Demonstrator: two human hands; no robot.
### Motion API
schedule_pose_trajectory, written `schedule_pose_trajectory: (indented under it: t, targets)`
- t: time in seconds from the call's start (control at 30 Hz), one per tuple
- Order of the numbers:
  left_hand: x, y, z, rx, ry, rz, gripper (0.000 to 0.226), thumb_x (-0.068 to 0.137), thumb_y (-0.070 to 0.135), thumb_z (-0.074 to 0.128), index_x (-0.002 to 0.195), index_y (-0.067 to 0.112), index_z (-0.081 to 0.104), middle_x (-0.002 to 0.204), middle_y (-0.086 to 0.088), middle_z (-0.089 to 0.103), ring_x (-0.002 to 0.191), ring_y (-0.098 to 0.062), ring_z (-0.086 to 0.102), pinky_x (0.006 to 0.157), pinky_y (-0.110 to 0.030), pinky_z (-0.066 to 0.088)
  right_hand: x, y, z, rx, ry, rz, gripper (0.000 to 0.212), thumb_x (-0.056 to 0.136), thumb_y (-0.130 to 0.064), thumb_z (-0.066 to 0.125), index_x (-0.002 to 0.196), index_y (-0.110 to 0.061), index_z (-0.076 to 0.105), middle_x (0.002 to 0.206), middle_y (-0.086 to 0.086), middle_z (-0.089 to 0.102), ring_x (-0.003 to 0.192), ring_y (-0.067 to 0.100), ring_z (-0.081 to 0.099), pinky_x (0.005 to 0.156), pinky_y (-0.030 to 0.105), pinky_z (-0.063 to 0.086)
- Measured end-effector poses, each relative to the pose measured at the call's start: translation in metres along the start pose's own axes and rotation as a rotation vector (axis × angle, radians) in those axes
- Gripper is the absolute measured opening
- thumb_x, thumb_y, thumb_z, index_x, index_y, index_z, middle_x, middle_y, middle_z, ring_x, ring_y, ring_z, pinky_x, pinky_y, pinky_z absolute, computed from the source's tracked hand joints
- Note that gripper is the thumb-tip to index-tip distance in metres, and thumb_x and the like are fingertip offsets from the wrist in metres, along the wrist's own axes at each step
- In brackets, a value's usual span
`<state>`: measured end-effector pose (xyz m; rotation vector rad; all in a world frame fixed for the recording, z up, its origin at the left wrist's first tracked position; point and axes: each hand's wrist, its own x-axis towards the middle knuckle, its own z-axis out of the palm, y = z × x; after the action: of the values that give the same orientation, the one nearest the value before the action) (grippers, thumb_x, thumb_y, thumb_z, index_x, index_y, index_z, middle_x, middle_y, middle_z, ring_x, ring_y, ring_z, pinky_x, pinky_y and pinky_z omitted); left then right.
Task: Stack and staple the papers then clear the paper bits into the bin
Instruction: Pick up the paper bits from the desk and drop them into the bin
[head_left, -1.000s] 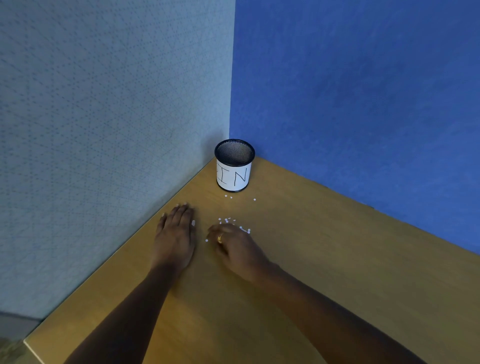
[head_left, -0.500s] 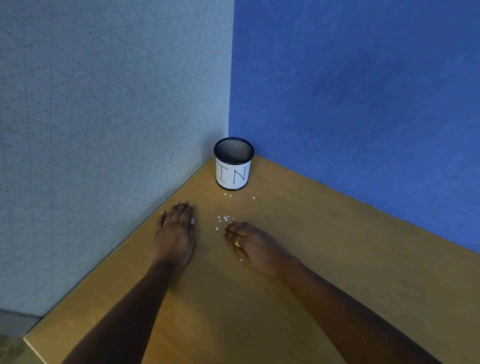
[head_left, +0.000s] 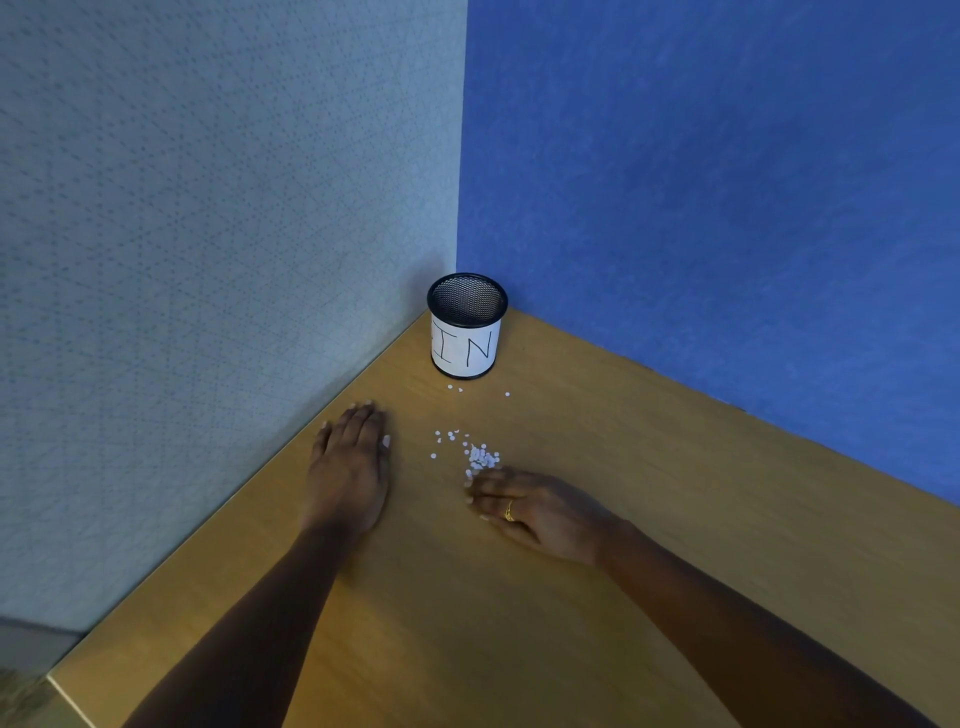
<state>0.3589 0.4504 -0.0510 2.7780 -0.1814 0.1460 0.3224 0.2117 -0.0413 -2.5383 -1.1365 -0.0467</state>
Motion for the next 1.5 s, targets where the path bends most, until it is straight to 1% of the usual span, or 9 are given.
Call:
schedule_pose_trajectory:
  t: [0.23, 0.37, 0.43, 0.53, 0.67, 0.93, 1.27, 1.4, 1.5]
  targets:
    - [0.0, -0.001, 0.001, 0.006, 0.004, 0.006, 0.071, 0.087, 0.045, 0.004, 0.139, 0.01, 0.036, 0.147, -0.009, 0.037, 0.14, -0.022, 0.027, 0.115, -0.04, 0.014, 0.012, 0.014, -0.011, 0.103, 0.17, 0.289, 0.024, 0.089, -0.017, 0.056, 0.107, -0.008, 0.07, 0.132, 0.007, 0.057, 0.127, 0.017, 0.046, 0.108, 0.026, 0.035]
    - [0.0, 0.0, -0.001, 0.002, -0.003, -0.001, 0.06, 0.091, 0.038, 0.014, 0.139, 0.01, 0.037, 0.147, -0.009, 0.037, 0.14, -0.023, 0.027, 0.115, -0.041, 0.015, 0.025, 0.005, -0.023, 0.392, 0.354, 0.738, 0.02, 0.081, -0.002, 0.064, 0.101, -0.003, 0.07, 0.105, 0.009, 0.067, 0.09, 0.01, 0.059, 0.086, 0.017, 0.048]
    - [0.0, 0.001, -0.002, 0.006, -0.009, -0.001, 0.059, 0.091, 0.037, 0.016, 0.139, 0.01, 0.036, 0.147, -0.009, 0.036, 0.14, -0.022, 0.026, 0.115, -0.04, 0.015, 0.029, 0.01, -0.03, 0.465, 0.252, 0.947, 0.021, 0.076, 0.0, 0.068, 0.097, -0.002, 0.068, 0.092, 0.01, 0.067, 0.083, 0.013, 0.059, 0.071, 0.012, 0.047]
    - [0.0, 0.0, -0.001, 0.009, -0.005, -0.002, 0.059, 0.091, 0.037, 0.015, 0.139, 0.01, 0.037, 0.147, -0.009, 0.038, 0.139, -0.023, 0.027, 0.115, -0.04, 0.015, 0.029, 0.01, -0.038, 0.571, 0.032, 1.141, 0.039, 0.062, -0.007, 0.083, 0.09, -0.012, 0.056, 0.093, 0.005, 0.059, 0.085, 0.019, 0.058, 0.08, 0.027, 0.05]
    - [0.0, 0.0, -0.001, 0.005, 0.005, 0.004, 0.066, 0.089, 0.042, 0.01, 0.138, 0.01, 0.039, 0.146, -0.01, 0.039, 0.139, -0.023, 0.028, 0.114, -0.041, 0.016, 0.032, -0.005, -0.037, 0.496, -0.068, 1.129, 0.056, 0.055, -0.016, 0.088, 0.094, -0.016, 0.048, 0.098, 0.001, 0.052, 0.086, 0.015, 0.052, 0.075, 0.027, 0.046]
    - [0.0, 0.002, -0.002, 0.009, -0.008, -0.007, 0.06, 0.09, 0.038, 0.014, 0.14, 0.011, 0.035, 0.148, -0.008, 0.035, 0.14, -0.022, 0.025, 0.115, -0.039, 0.012, 0.052, -0.017, -0.024, 0.568, 0.107, 1.074, 0.066, 0.057, -0.016, 0.087, 0.11, -0.007, 0.05, 0.096, 0.002, 0.051, 0.087, 0.013, 0.05, 0.072, 0.022, 0.038]
    - [-0.001, -0.001, -0.001, 0.003, -0.01, -0.004, 0.061, 0.091, 0.04, 0.013, 0.14, 0.012, 0.036, 0.148, -0.007, 0.035, 0.141, -0.021, 0.023, 0.116, -0.039, 0.013, 0.062, -0.021, -0.011, 0.491, 0.481, 0.939, 0.02, 0.079, 0.005, 0.059, 0.097, -0.005, 0.06, 0.091, 0.004, 0.057, 0.08, 0.014, 0.055, 0.067, 0.01, 0.039]
    - [0.0, -0.001, 0.0, 0.005, -0.001, -0.001, 0.069, 0.088, 0.045, 0.006, 0.138, 0.011, 0.037, 0.148, -0.007, 0.036, 0.14, -0.021, 0.026, 0.115, -0.039, 0.013, 0.058, -0.025, -0.007, 0.339, 0.389, 0.875, 0.029, 0.089, -0.001, 0.05, 0.117, -0.001, 0.058, 0.128, 0.01, 0.054, 0.116, 0.021, 0.053, 0.094, 0.015, 0.036]
    - [0.0, -0.001, 0.0, 0.012, -0.002, -0.005, 0.064, 0.089, 0.042, 0.009, 0.139, 0.012, 0.036, 0.148, -0.007, 0.035, 0.14, -0.021, 0.025, 0.115, -0.039, 0.012, 0.06, -0.035, -0.002, 0.261, 0.168, 0.812, 0.043, 0.098, -0.01, 0.037, 0.14, -0.002, 0.034, 0.153, 0.011, 0.027, 0.143, 0.02, 0.022, 0.116, 0.025, 0.016]
